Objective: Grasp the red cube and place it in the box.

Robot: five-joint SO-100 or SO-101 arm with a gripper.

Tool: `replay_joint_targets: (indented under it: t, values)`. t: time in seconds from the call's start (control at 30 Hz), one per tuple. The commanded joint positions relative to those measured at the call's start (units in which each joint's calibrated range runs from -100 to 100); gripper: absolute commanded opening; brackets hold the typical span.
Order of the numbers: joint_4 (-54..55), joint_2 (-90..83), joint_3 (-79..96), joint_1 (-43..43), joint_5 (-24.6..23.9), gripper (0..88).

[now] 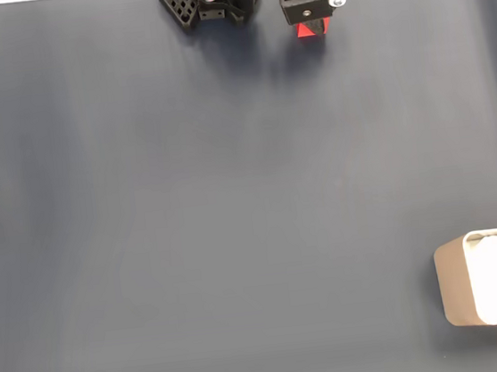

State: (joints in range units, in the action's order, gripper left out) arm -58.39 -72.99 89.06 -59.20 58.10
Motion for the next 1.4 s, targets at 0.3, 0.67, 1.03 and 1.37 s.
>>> replay_joint_targets:
  t: [0.3,0.67,1.03,1.37]
  values:
    - [0.52,0.11,1.0,-0.67,0.0,42.7]
    - [0.52,0.03,0.9,-0.82,0.44,30.6]
    - [0.52,0.63,0.08,-0.89,1.03,13.8]
    - [0.52,1.24,-1.01,-0.89,0.78,3.9]
